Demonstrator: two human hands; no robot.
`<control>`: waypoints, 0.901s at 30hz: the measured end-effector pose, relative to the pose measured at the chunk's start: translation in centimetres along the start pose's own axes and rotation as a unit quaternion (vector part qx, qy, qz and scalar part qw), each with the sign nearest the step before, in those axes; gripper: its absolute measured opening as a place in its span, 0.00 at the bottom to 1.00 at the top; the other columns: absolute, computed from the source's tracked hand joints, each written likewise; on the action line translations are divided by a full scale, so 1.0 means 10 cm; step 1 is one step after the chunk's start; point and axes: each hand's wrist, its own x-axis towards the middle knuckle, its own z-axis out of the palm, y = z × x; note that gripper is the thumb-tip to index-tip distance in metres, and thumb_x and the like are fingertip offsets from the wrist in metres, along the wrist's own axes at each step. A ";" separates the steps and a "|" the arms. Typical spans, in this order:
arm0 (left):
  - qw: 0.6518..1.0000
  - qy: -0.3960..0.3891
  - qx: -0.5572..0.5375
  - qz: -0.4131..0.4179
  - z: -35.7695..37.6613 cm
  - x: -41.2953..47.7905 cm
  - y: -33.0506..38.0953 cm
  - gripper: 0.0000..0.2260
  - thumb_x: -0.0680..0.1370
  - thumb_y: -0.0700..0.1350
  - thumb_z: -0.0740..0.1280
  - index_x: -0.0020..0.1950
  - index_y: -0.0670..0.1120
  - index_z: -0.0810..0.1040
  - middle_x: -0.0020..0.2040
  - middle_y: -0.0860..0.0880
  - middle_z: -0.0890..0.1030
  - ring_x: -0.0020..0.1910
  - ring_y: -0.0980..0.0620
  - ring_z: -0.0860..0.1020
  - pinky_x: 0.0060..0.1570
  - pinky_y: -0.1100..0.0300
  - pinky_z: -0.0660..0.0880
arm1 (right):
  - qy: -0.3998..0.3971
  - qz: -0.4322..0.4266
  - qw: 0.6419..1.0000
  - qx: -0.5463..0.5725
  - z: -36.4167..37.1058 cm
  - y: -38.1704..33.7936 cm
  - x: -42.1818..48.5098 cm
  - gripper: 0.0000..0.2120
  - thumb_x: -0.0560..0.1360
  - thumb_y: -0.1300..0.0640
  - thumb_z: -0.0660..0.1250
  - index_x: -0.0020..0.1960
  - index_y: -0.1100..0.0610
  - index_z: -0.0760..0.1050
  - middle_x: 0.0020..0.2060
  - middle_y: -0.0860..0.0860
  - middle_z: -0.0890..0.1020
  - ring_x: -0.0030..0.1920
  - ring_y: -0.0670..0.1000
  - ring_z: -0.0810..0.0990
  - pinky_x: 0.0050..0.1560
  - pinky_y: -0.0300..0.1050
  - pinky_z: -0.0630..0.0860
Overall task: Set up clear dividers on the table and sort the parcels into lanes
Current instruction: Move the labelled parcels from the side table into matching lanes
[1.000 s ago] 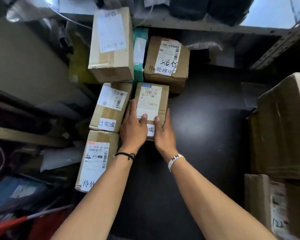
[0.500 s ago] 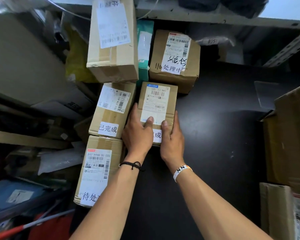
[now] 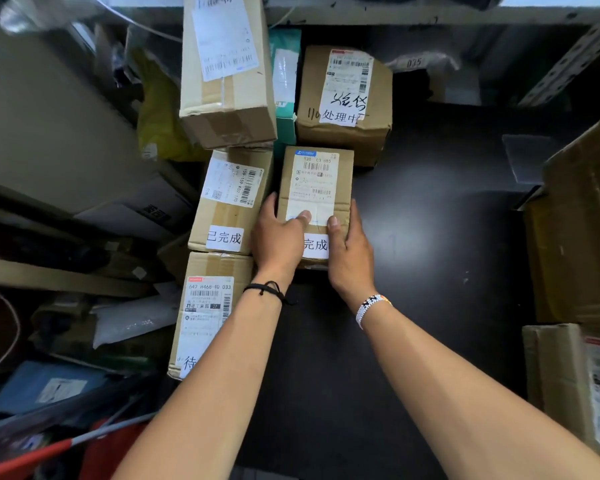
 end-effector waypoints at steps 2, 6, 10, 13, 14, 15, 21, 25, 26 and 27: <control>0.997 -0.035 -0.064 -0.041 -0.03 0.00 -0.03 0.15 0.76 0.42 0.73 0.60 0.55 0.83 0.51 0.55 0.88 0.50 0.51 0.87 0.55 0.48 0.84 | -0.007 0.015 1.000 0.023 -0.03 0.01 -0.06 0.27 0.87 0.44 0.56 0.84 0.47 0.55 0.68 0.49 0.80 0.61 0.52 0.82 0.63 0.55 0.79; 0.978 -0.094 -0.169 -0.082 0.00 -0.19 0.01 0.18 0.81 0.37 0.69 0.71 0.47 0.80 0.44 0.58 0.88 0.45 0.55 0.88 0.42 0.58 0.84 | 0.001 0.043 0.998 0.052 -0.33 0.09 -0.23 0.28 0.87 0.44 0.55 0.85 0.42 0.52 0.66 0.42 0.78 0.62 0.47 0.80 0.58 0.45 0.76; 0.966 -0.120 -0.226 -0.029 0.10 -0.59 0.14 0.20 0.82 0.39 0.70 0.74 0.47 0.78 0.55 0.52 0.88 0.53 0.54 0.87 0.46 0.60 0.83 | 0.052 0.010 0.994 0.094 -0.73 0.03 -0.43 0.27 0.86 0.41 0.56 0.84 0.38 0.54 0.68 0.40 0.80 0.59 0.41 0.80 0.57 0.36 0.77; 0.953 -0.142 -0.266 0.033 0.12 -0.90 0.50 0.22 0.79 0.45 0.73 0.74 0.50 0.78 0.57 0.50 0.88 0.55 0.51 0.87 0.49 0.57 0.84 | 0.083 -0.016 0.983 0.164 -1.11 -0.19 -0.53 0.26 0.84 0.39 0.57 0.82 0.36 0.58 0.62 0.34 0.81 0.59 0.41 0.83 0.64 0.55 0.80; 0.948 -0.151 -0.274 0.054 0.12 -1.00 0.65 0.23 0.78 0.47 0.74 0.73 0.51 0.78 0.57 0.49 0.88 0.55 0.49 0.87 0.51 0.55 0.84 | 0.090 -0.030 0.977 0.192 -1.26 -0.29 -0.55 0.27 0.83 0.38 0.57 0.81 0.36 0.59 0.63 0.37 0.82 0.61 0.44 0.83 0.65 0.58 0.80; 0.943 -0.160 -0.283 0.073 0.13 -1.09 0.80 0.23 0.77 0.48 0.74 0.73 0.51 0.79 0.57 0.49 0.88 0.55 0.49 0.87 0.52 0.55 0.84 | 0.100 -0.047 0.971 0.213 -1.40 -0.38 -0.57 0.28 0.82 0.37 0.58 0.81 0.37 0.60 0.65 0.40 0.82 0.62 0.46 0.83 0.65 0.59 0.79; 0.898 -0.194 -0.344 0.192 0.26 -1.82 1.78 0.25 0.77 0.48 0.75 0.74 0.48 0.78 0.59 0.49 0.87 0.59 0.50 0.86 0.53 0.60 0.83 | 0.167 -0.186 0.945 0.210 -2.52 -1.09 -0.77 0.27 0.84 0.43 0.59 0.82 0.43 0.63 0.63 0.30 0.80 0.64 0.34 0.79 0.66 0.43 0.77; 0.864 -0.240 -0.370 0.244 0.43 -2.45 2.26 0.26 0.75 0.50 0.76 0.72 0.49 0.79 0.62 0.46 0.86 0.63 0.47 0.84 0.63 0.51 0.81 | 0.190 -0.247 0.927 0.207 -3.34 -1.34 -1.05 0.27 0.83 0.45 0.59 0.82 0.47 0.64 0.69 0.44 0.80 0.70 0.46 0.78 0.72 0.54 0.74; 0.858 -0.250 -0.366 0.259 0.50 -2.62 2.37 0.26 0.75 0.50 0.76 0.73 0.49 0.79 0.62 0.46 0.86 0.63 0.47 0.84 0.64 0.50 0.80 | 0.194 -0.263 0.922 0.207 -3.58 -1.38 -1.13 0.27 0.83 0.46 0.59 0.82 0.48 0.64 0.70 0.47 0.80 0.70 0.48 0.78 0.72 0.57 0.74; 0.853 -0.259 -0.360 0.273 0.55 -2.78 2.46 0.25 0.77 0.49 0.76 0.73 0.49 0.78 0.62 0.46 0.86 0.63 0.47 0.84 0.65 0.49 0.79 | 0.200 -0.276 0.917 0.205 -3.78 -1.40 -1.19 0.28 0.83 0.46 0.59 0.82 0.49 0.65 0.70 0.48 0.80 0.70 0.49 0.79 0.71 0.58 0.74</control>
